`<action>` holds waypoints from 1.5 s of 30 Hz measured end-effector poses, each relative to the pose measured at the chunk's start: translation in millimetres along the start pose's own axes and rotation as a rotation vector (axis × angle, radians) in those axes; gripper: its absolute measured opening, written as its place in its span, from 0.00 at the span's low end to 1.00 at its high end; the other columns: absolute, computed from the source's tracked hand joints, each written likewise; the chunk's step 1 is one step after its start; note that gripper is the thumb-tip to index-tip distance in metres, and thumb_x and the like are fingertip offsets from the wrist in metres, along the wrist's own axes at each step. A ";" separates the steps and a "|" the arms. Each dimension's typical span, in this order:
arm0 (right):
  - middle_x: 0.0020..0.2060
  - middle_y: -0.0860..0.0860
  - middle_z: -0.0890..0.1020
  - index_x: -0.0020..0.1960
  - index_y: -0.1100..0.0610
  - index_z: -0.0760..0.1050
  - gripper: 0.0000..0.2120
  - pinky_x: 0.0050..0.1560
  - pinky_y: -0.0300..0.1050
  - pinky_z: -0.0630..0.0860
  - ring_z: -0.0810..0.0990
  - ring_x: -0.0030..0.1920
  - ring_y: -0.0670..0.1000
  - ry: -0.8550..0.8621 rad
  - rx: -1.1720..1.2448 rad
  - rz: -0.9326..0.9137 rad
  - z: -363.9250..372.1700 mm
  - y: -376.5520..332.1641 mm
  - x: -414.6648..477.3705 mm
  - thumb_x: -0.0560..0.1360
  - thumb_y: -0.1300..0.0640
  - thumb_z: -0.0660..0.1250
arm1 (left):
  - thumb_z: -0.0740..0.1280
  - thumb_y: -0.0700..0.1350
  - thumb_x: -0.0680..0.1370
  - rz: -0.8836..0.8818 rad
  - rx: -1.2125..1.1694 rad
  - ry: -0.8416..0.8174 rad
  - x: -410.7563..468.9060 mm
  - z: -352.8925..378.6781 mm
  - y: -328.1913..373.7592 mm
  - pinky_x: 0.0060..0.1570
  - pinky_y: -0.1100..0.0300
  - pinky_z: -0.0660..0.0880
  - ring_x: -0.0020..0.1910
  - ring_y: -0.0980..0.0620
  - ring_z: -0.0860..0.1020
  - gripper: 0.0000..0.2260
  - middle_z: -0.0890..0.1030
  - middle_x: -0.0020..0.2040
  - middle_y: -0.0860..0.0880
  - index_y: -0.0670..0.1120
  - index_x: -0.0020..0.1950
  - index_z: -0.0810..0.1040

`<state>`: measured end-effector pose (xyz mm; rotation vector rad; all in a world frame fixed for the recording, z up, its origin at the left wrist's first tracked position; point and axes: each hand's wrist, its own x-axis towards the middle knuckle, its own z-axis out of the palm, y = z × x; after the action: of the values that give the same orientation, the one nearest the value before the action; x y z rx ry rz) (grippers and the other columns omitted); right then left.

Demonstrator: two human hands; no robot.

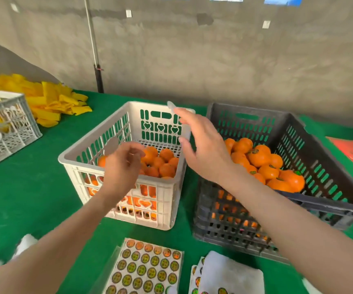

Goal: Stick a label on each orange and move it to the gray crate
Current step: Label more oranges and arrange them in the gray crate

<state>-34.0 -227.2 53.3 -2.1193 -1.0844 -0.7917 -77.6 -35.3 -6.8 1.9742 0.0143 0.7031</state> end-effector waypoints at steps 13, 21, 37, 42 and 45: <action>0.69 0.51 0.70 0.76 0.42 0.47 0.38 0.69 0.51 0.65 0.66 0.69 0.52 -0.350 -0.123 0.138 73.1 53.8 30.5 0.76 0.59 0.66 | 0.69 0.55 0.75 -0.253 0.883 -0.778 108.2 7.3 -73.7 0.36 0.61 0.72 0.37 0.51 0.77 0.15 0.78 0.38 0.46 0.43 0.40 0.76; 0.70 0.49 0.68 0.75 0.39 0.46 0.37 0.64 0.47 0.68 0.65 0.69 0.49 -0.357 -0.065 0.165 74.6 60.5 26.8 0.76 0.58 0.64 | 0.63 0.58 0.77 -0.351 1.145 -1.140 107.0 47.8 -90.0 0.49 0.55 0.70 0.56 0.44 0.76 0.24 0.77 0.58 0.47 0.47 0.68 0.71; 0.54 0.47 0.77 0.67 0.54 0.68 0.22 0.52 0.35 0.75 0.75 0.54 0.45 -0.020 0.205 0.420 60.2 57.5 27.4 0.75 0.64 0.66 | 0.73 0.31 0.62 -0.567 -0.949 -0.535 84.3 -10.7 -18.8 0.48 0.46 0.80 0.58 0.34 0.78 0.35 0.74 0.62 0.38 0.46 0.67 0.71; 0.47 0.49 0.82 0.48 0.57 0.79 0.03 0.56 0.44 0.77 0.80 0.52 0.49 0.120 0.556 0.643 42.9 42.1 27.0 0.75 0.62 0.68 | 0.78 0.50 0.62 -0.737 -1.052 -0.476 64.7 -8.2 1.2 0.45 0.48 0.80 0.52 0.35 0.81 0.36 0.79 0.59 0.35 0.46 0.67 0.70; 0.49 0.47 0.84 0.48 0.55 0.81 0.04 0.56 0.44 0.77 0.80 0.53 0.46 0.076 0.758 0.697 37.1 26.4 19.0 0.75 0.59 0.68 | 0.70 0.53 0.67 -0.788 -1.041 -0.436 57.4 1.4 10.8 0.46 0.52 0.80 0.49 0.41 0.82 0.30 0.77 0.62 0.37 0.46 0.68 0.71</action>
<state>5.9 -202.9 37.3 -1.5999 -0.4212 -0.0843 -32.3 -24.7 28.5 0.9294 0.1273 -0.2462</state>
